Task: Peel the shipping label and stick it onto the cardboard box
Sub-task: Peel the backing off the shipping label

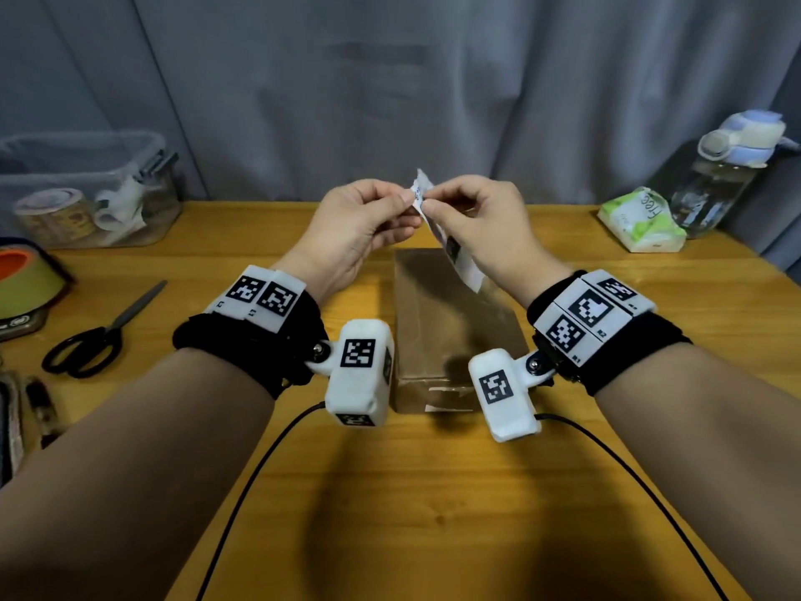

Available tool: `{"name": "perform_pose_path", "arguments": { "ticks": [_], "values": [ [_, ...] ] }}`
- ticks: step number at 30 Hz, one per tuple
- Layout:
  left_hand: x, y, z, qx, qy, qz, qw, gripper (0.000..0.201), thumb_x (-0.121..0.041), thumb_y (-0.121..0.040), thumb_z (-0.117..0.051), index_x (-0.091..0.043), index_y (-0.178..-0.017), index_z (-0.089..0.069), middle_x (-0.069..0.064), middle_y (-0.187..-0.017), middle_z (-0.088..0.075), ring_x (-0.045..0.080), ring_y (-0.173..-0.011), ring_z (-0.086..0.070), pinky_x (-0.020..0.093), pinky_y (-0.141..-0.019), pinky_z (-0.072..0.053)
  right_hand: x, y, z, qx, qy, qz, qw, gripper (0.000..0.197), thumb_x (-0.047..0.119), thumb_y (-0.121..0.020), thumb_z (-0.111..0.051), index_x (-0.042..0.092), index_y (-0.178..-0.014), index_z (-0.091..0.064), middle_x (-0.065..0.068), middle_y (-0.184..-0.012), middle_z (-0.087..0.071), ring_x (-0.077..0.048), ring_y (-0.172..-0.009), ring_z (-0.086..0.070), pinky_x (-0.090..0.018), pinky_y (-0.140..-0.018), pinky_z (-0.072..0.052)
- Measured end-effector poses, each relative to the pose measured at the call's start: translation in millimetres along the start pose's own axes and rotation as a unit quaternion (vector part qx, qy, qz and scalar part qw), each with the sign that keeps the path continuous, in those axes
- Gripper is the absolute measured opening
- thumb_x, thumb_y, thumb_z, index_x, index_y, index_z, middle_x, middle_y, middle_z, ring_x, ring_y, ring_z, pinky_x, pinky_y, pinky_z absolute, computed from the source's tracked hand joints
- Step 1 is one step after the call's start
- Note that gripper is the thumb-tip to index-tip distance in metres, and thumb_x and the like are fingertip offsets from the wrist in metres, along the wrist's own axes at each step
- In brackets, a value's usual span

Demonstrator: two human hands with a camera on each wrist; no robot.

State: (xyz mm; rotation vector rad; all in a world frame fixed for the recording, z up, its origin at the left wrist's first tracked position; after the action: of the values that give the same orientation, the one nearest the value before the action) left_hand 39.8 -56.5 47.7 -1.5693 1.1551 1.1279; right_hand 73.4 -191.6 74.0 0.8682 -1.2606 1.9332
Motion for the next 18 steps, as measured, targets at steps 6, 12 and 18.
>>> {"name": "perform_pose_path", "arguments": {
  "ticks": [6, 12, 18],
  "values": [
    [4, 1, -9, 0.016, -0.024, -0.02, 0.999, 0.015, -0.01, -0.09, -0.058, -0.015, -0.077, -0.065, -0.009, -0.06, -0.068, 0.004, -0.068, -0.064, 0.018, -0.072, -0.052, -5, 6, -4, 0.029, -0.107, -0.031, 0.993, 0.015, 0.003, -0.084, -0.065, 0.0, -0.099, -0.066, -0.011, -0.084, -0.066, -0.017, -0.079, -0.063, -0.02, -0.07, -0.054],
    [5, 2, -15, 0.034, -0.04, -0.031, 0.998, 0.015, -0.011, -0.092, -0.055, -0.014, -0.082, -0.067, -0.002, -0.073, -0.068, 0.008, -0.074, -0.064, 0.016, -0.072, -0.051, -8, 5, 1, 0.03, -0.114, -0.03, 0.993, 0.015, 0.003, -0.085, -0.064, 0.0, -0.1, -0.067, -0.002, -0.08, -0.068, -0.001, -0.068, -0.065, -0.014, -0.065, -0.054],
    [6, 3, -17, 0.035, -0.059, -0.038, 0.997, 0.018, -0.012, -0.092, -0.055, -0.017, -0.08, -0.068, -0.001, -0.075, -0.067, 0.011, -0.079, -0.06, 0.018, -0.074, -0.048, -9, 8, 3, 0.031, -0.116, -0.027, 0.992, 0.018, 0.002, -0.086, -0.062, -0.001, -0.103, -0.067, -0.004, -0.082, -0.068, 0.001, -0.069, -0.066, -0.016, -0.068, -0.056]
  ]
}}
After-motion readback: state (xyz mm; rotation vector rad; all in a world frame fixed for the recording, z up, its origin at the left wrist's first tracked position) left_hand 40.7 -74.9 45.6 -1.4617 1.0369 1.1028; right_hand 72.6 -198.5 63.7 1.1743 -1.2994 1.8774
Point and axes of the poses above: each hand's wrist, its own y-axis away from the middle knuckle, its own z-axis out of the back of the hand, x = y × z, the point moved 8 cm from there along -y, towards the middle knuckle
